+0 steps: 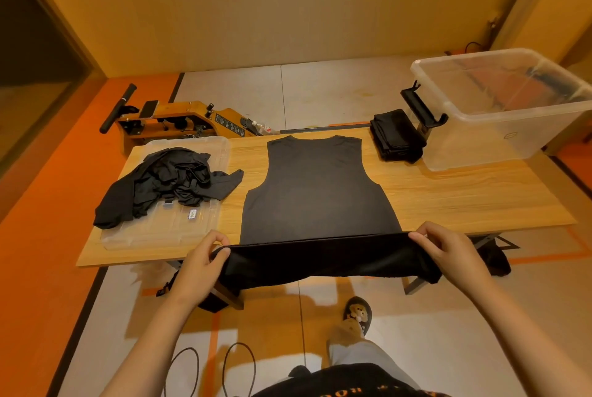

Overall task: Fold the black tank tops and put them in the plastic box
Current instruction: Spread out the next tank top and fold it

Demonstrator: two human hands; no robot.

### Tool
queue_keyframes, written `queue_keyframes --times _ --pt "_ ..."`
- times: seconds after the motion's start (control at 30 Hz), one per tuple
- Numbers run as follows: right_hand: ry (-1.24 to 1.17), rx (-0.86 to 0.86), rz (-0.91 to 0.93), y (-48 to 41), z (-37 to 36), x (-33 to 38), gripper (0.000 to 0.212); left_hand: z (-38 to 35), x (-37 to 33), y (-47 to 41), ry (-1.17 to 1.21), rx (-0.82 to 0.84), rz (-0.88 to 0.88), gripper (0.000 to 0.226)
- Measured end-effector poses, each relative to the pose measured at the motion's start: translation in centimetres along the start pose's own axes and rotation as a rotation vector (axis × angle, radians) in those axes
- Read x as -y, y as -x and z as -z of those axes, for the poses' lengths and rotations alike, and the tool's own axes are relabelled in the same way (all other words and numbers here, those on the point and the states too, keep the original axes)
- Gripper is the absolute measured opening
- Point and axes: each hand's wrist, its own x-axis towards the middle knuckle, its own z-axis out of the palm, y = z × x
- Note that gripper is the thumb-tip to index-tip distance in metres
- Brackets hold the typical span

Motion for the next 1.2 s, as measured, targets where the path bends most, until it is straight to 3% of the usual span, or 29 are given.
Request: queue_keyframes --times 0.1,0.27,0.33,0.47,0.57,0.63,0.8,0.9,1.03,1.1,1.2 --pt "-0.096 0.013 -0.012 -1.3 0.8 1.1 0.031 0.5 -1.7 -1.8 0.026 -0.046 -0.010 0.020" --pt "-0.424 -0.009 -0.045 -3.1 1.4 3.7 0.034 1.3 -6.9 -6.8 -0.289 -0.423 -0.118 0.007" --pt "-0.564 -0.026 -0.093 -3.3 1.2 5.0 0.037 1.2 -10.3 -8.9 -0.290 -0.468 -0.139 0.009" --pt "-0.807 -0.059 -0.175 -3.7 -0.4 6.9 0.034 -0.7 -17.3 -12.1 -0.192 -0.383 -0.348 0.009" --pt "-1.015 -0.067 -0.281 -3.6 -2.5 7.7 0.033 -3.3 -19.6 -12.9 -0.021 -0.098 -0.418 0.026" --pt "-1.146 -0.031 -0.383 -3.1 -4.2 7.9 0.029 -5.8 -18.6 -12.4 -0.012 0.139 -0.394 0.049" --pt "-1.258 0.087 -0.577 -2.4 -7.7 6.9 0.027 -12.3 -12.2 -7.0 0.061 0.423 -0.310 0.056" --pt "-1.235 0.158 -0.657 -2.8 -9.3 6.3 0.025 -14.7 -9.7 -4.5 0.075 0.450 -0.298 0.060" --pt "-1.189 0.332 -0.640 -3.8 -9.6 5.8 0.020 -15.1 -8.4 -4.1 0.101 0.281 -0.185 0.026" --pt "-1.111 0.415 -0.611 -4.7 -8.8 5.4 0.023 -14.9 -8.3 -4.4 0.109 0.244 -0.171 0.021" --pt "-0.899 0.357 -0.567 -7.7 -7.0 4.3 0.021 -14.6 -8.4 -5.0 0.137 0.209 -0.142 0.016"
